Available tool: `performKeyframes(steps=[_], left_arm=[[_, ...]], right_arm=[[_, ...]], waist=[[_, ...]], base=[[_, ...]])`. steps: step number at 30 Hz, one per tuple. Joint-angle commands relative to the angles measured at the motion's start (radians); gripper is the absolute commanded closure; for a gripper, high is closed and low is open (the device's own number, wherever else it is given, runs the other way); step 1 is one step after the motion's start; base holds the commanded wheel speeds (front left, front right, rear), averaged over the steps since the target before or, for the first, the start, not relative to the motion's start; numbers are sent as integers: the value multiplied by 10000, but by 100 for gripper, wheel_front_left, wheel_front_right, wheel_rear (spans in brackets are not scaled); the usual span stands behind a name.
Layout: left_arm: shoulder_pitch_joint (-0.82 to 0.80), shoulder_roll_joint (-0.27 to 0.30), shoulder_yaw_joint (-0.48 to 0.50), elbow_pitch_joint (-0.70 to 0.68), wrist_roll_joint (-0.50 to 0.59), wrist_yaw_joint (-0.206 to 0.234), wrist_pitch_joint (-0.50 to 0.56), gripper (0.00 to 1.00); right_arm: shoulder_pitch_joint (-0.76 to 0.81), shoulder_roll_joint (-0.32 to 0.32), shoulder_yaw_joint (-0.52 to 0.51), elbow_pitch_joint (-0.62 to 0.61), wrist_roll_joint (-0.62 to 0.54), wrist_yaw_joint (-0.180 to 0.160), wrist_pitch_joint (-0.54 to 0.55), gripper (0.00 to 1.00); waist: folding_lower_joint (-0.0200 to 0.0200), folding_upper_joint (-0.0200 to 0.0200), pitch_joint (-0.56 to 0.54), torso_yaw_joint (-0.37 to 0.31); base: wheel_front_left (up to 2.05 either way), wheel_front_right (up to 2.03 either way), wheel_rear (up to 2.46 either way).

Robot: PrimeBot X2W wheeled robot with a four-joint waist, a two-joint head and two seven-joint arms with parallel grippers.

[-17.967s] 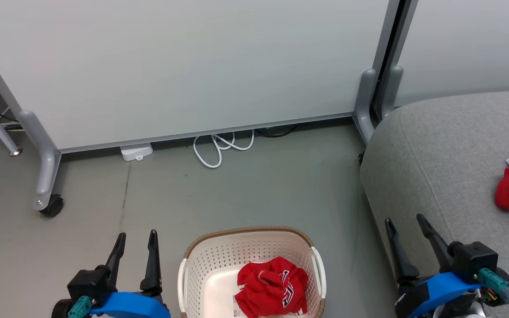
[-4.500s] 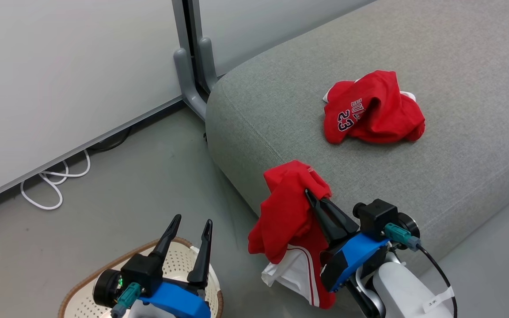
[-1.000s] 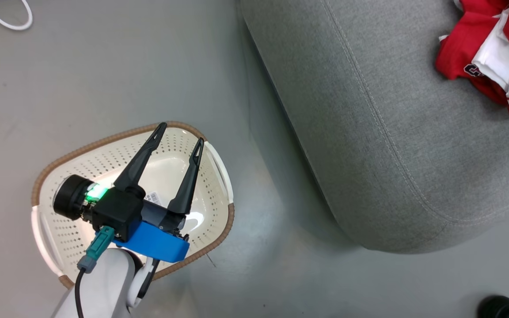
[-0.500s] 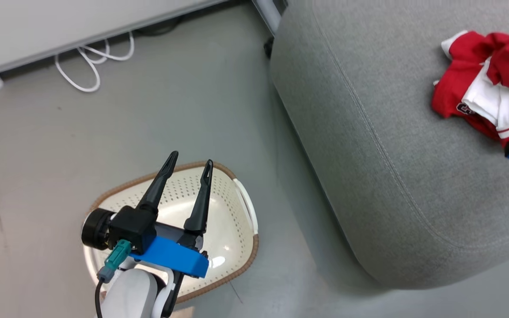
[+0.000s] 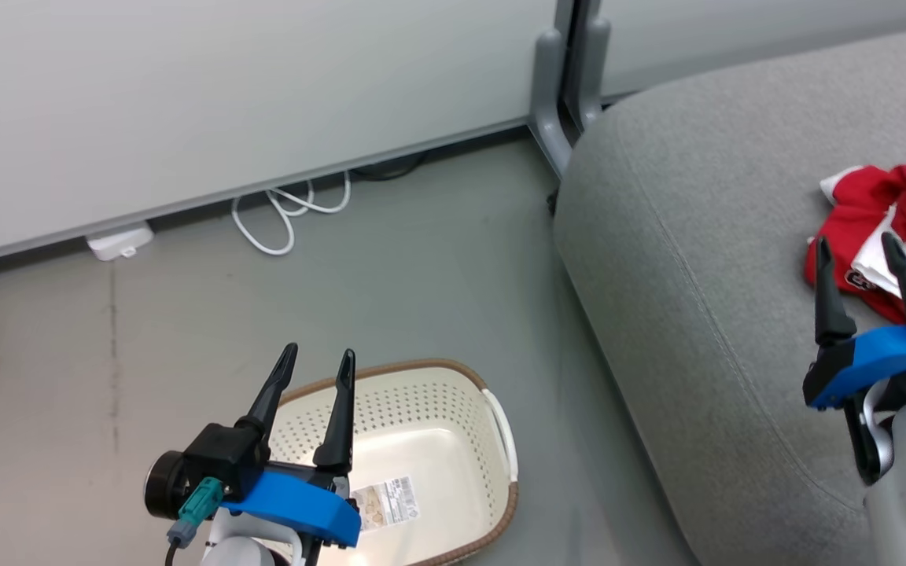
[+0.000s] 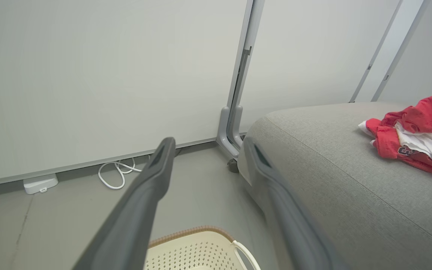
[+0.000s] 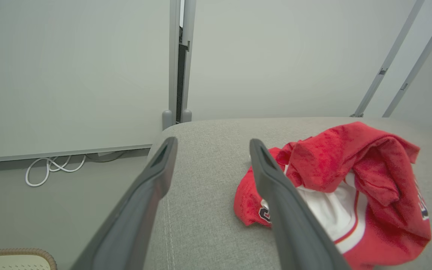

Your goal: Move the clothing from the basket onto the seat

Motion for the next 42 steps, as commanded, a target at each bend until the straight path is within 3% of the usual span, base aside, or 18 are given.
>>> performKeyframes(steps=[1,22,42], left_arm=[[132,-16,99,59,-21,-53,-46,0],[694,-95,1004,1006,0,-110,-37,0],[532,-26,1476,1496,124,-93,-39,0]], right_arm=[[425,78,130,-311,116,1,78,0],[3980,1074,752,-3814,648,1,1140,0],[4897,1157,1645,-4485,1559,1,1339,0]], waist=[[3,-1,-444,460],[3,-1,-1548,2287],[3,-1,-1659,2305]], base=[[0,0,0],[0,0,0],[0,0,0]])
